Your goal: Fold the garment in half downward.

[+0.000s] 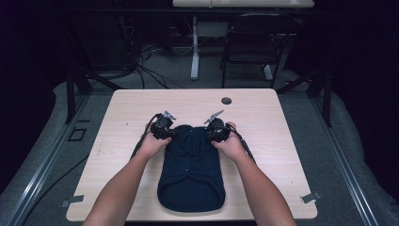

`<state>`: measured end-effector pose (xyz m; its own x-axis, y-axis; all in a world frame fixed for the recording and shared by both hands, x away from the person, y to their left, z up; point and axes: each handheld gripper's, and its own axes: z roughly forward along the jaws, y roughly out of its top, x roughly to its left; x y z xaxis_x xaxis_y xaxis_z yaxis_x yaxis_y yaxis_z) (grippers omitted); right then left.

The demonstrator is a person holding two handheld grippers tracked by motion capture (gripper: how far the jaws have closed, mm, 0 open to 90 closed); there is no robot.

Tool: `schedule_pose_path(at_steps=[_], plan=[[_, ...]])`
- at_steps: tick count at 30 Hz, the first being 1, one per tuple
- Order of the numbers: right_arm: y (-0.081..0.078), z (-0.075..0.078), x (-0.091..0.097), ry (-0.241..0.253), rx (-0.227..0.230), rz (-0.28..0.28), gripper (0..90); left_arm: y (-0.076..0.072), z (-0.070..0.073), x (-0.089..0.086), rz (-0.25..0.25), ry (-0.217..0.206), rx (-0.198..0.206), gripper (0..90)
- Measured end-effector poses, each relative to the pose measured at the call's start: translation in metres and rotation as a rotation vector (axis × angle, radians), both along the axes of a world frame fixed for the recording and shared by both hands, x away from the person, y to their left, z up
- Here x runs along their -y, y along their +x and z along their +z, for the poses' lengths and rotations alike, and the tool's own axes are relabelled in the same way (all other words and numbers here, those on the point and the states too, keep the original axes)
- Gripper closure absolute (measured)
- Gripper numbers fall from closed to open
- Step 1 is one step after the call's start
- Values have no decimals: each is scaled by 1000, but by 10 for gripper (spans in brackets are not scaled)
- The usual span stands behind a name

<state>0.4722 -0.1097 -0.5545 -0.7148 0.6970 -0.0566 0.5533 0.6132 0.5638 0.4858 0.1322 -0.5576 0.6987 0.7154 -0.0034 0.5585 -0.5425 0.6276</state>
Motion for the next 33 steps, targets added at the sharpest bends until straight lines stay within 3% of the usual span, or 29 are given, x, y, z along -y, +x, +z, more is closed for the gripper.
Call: schedule_pose_path(at_steps=[3, 7, 11, 15, 19, 22, 24, 30, 32, 33], plan=[[-1, 0, 0, -22, -20, 20, 784, -2, 0, 0, -15, 10, -2, 830], [-4, -1, -1, 2, -42, 28, 787, -5, 0, -2, -29, 8, -12, 834], [-5, 3, 2, -17, -63, 65, 786, -6, 1, -2, -36, 4, -15, 833], [-6, 3, 3, -23, -70, 65, 783, -1, 3, 1, -26, 9, 6, 788], [-6, 0, 1, -1, -59, 49, 781, 8, 6, 7, -11, 24, 31, 681], [-5, 1, 2, -16, -65, 55, 781, 13, 8, 10, -17, 35, 43, 627], [-5, 1, 2, -15, -64, 54, 781, 15, 11, 11, -23, 26, 48, 623], [-4, 6, 5, 11, -61, 49, 760, 20, 4, 16, -55, 76, 20, 593], [-1, 9, 6, 23, -40, 34, 734, 19, 2, 17, -64, 88, 18, 593], [1, 12, 5, -1, -10, 38, 715, 18, 2, 17, -61, 91, 19, 593]])
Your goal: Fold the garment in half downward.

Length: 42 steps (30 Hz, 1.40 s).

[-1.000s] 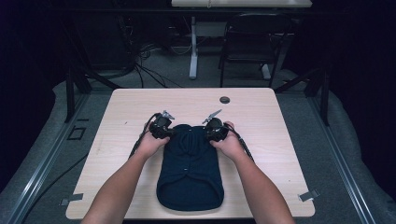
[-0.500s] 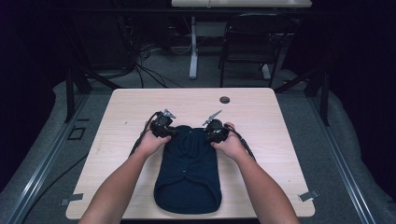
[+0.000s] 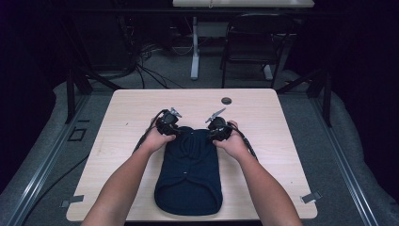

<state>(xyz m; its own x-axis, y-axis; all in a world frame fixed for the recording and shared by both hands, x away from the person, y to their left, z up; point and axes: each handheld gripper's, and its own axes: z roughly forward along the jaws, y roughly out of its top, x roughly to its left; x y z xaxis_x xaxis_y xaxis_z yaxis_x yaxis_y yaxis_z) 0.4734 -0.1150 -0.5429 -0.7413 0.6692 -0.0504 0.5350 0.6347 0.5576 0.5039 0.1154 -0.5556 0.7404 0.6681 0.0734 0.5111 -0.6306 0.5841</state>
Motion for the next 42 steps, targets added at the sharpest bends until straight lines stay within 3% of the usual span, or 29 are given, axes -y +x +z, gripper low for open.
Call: schedule_pose_path(at_steps=[3, 4, 5, 8, 9, 13, 16, 17, 19, 23, 27, 35, 42], plan=[[6, 3, -4, 7, 34, -6, 657, -1, 0, 1, 0, 10, -2, 604], [8, 3, -6, 1, 25, -10, 645, -2, 0, 1, -1, 13, -1, 607], [11, 3, -8, -41, 28, -2, 628, -3, -1, 2, -5, 14, -5, 619], [16, 0, -14, -52, 38, -6, 589, -4, -1, 1, -13, 17, -3, 625], [19, 1, -15, -79, 32, -1, 575, -4, -1, 1, -10, 17, -2, 628], [28, -2, -19, -92, 2, 11, 558, -6, -3, 0, -15, 9, 2, 658], [30, -5, -21, -84, -20, 17, 573, -6, -4, -2, -22, 5, 8, 690], [31, -4, -20, -104, -33, 28, 582, -6, -4, -2, -24, 0, 6, 699], [31, -7, -18, -80, -43, 29, 611, -7, -4, -2, -21, -4, 5, 716], [29, -7, -16, -93, -49, 71, 710, -7, -4, -2, -29, 3, 4, 762], [26, -6, -17, -122, -40, 93, 759, -7, -4, -1, -37, 17, 10, 785], [22, -6, -19, -156, -12, 128, 789, -8, 1, 0, -87, 90, 7, 809], [18, 0, -19, -177, 19, 162, 803, -10, 5, -4, -94, 87, 25, 821]])
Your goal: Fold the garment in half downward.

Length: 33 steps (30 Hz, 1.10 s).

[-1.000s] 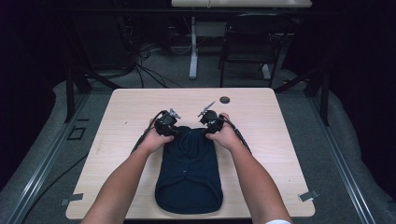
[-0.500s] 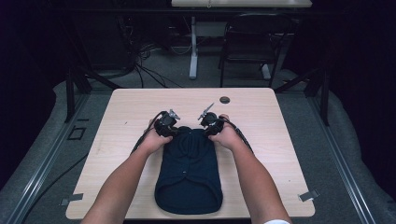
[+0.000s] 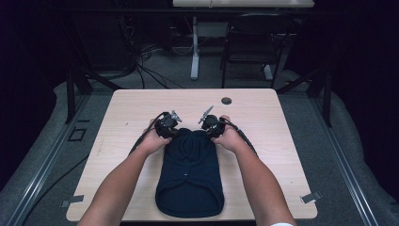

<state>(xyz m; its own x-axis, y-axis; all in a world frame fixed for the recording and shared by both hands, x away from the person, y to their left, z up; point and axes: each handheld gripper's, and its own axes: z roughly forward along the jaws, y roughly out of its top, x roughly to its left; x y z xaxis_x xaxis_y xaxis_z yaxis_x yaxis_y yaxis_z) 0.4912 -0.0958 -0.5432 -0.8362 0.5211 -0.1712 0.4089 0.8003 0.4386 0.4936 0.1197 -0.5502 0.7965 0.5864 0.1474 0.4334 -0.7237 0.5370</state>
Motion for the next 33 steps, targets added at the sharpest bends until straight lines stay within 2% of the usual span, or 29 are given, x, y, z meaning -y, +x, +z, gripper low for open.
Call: schedule_pose_path(at_steps=[4, 7, 8, 9, 14, 17, 24, 27, 29, 32, 33], plan=[[-1, 8, 2, 17, 14, 4, 808, -2, 9, -4, 8, -9, 37, 824], [-2, 18, 1, 18, 45, 13, 810, -4, 18, -6, 13, -15, 60, 824], [-3, 25, 0, 25, 69, 18, 811, -4, 21, -7, 15, -16, 68, 825], [-3, 25, 0, 25, 69, 18, 811, -5, 24, -8, 16, -21, 76, 825], [-5, 39, 3, 72, 109, 16, 812, -8, 41, -14, 25, -56, 118, 824], [-7, 48, 1, 59, 145, 20, 813, -9, 53, -14, 24, -39, 152, 824], [-8, 72, -2, 49, 213, 28, 812, -8, 74, -15, 40, -46, 202, 824], [-7, 82, -2, 47, 231, 24, 813, -6, 86, -13, 42, -37, 221, 824], [-6, 89, -2, 31, 246, 25, 813, -5, 93, -12, 43, -41, 239, 824], [-5, 99, -1, 41, 265, 16, 812, -4, 102, -12, 40, -46, 254, 824], [-4, 102, -1, 41, 273, 19, 812, -4, 104, -13, 47, -60, 261, 824]])
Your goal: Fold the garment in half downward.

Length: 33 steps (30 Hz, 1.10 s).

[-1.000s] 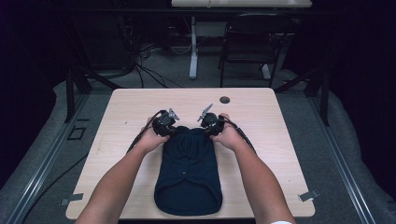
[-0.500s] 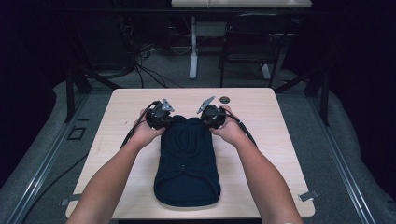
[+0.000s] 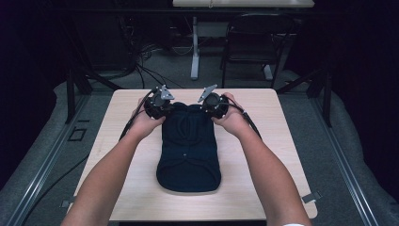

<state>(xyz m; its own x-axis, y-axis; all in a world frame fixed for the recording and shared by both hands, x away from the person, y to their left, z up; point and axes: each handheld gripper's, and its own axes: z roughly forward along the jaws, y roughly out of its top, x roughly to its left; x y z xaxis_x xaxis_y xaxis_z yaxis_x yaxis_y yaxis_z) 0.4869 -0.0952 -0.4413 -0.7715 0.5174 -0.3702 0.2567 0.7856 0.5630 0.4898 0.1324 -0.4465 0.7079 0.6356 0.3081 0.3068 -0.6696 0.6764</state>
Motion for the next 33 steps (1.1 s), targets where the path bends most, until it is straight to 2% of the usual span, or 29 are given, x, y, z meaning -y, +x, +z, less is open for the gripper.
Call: schedule_pose_path(at_steps=[1, 2, 7, 8, 9, 14, 18, 25, 27, 29, 31, 33], plan=[[0, 3, 0, 1, 6, 0, 812, 0, 2, 0, -1, -5, -6, 823], [0, 7, 1, -3, 14, 1, 813, 1, 4, -1, -8, 6, 5, 823], [-1, 22, 1, 4, 55, 2, 812, 1, 20, -2, -3, -9, 48, 823], [-1, 25, 1, 18, 65, -3, 812, 1, 23, -2, -5, -4, 54, 823], [-1, 27, 2, 11, 69, -3, 811, 1, 25, -2, -2, -2, 55, 823], [-1, 36, 0, 2, 94, 0, 811, 0, 33, 0, 11, -1, 86, 822], [-2, 44, -1, 10, 130, -7, 810, -2, 41, -1, 16, -25, 128, 822], [-6, 51, -6, 19, 183, -14, 809, -5, 49, 0, 22, -32, 159, 822], [-7, 55, -6, 22, 199, -14, 810, -4, 57, 0, 25, -27, 177, 822], [-7, 60, -6, 40, 216, -18, 809, -5, 65, -1, 32, -46, 204, 821], [-8, 64, -6, 56, 233, -23, 809, -7, 69, -2, 28, -52, 208, 822], [-10, 66, -5, 51, 239, -16, 809, -8, 67, -3, 18, -49, 201, 821]])
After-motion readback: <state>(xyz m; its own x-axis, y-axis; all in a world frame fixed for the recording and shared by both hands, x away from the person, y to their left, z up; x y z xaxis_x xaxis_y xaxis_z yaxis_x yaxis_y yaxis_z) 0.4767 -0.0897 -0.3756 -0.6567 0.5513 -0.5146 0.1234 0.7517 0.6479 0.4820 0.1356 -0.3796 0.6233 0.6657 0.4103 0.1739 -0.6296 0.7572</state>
